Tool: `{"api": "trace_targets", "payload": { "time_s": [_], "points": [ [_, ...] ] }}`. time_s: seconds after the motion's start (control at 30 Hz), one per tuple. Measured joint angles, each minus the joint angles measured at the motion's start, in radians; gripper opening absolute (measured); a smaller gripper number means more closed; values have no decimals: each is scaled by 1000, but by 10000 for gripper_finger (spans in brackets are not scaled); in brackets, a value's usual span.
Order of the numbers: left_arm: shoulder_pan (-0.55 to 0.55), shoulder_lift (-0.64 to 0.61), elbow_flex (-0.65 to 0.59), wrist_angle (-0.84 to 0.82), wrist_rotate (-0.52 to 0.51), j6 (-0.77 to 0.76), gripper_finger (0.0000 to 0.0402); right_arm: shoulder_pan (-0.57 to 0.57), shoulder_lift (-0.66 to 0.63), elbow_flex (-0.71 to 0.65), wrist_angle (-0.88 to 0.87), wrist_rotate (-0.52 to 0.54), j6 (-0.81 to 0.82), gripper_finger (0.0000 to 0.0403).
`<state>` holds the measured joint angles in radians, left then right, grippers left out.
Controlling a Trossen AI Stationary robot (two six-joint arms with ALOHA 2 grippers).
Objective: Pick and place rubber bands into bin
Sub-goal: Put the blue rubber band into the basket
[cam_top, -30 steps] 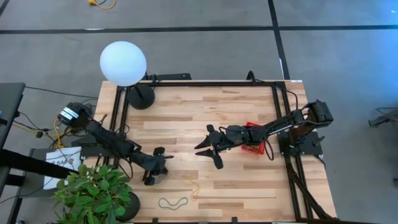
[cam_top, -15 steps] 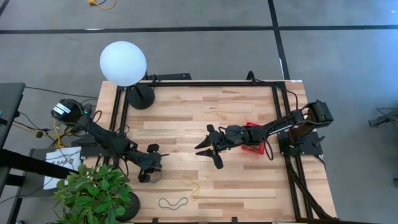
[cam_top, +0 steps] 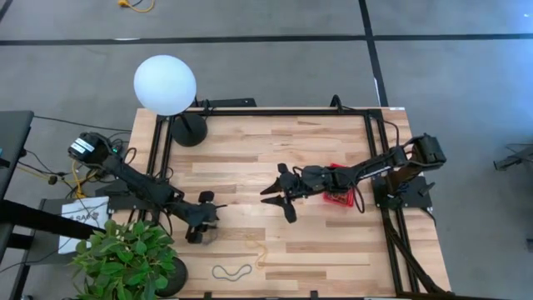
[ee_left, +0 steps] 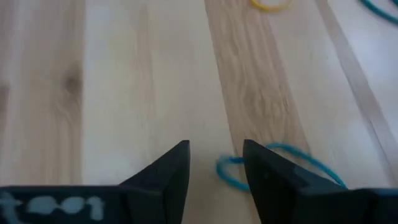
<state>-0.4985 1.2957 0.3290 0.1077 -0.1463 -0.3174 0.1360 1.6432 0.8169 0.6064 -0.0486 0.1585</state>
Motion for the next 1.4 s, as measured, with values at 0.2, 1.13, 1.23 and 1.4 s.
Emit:
{"api": "trace_targets", "payload": {
  "time_s": [0.2, 1.13, 1.23, 1.4],
  "points": [
    [0, -1, 0, 24, -11, 30, 140, -31, 0, 0, 0, 0, 0, 113],
    [-1, -3, -37, -70, -8, 90, 97, -99, -1, 0, 3, 32, -8, 113],
    [-1, -2, -37, -19, -5, 155, 28, -106, -1, 0, -17, 31, -8, 113],
    [14, 3, -4, 6, -107, 230, 4, -112, -1, 0, -49, 31, -8, 113]
  ]
}}
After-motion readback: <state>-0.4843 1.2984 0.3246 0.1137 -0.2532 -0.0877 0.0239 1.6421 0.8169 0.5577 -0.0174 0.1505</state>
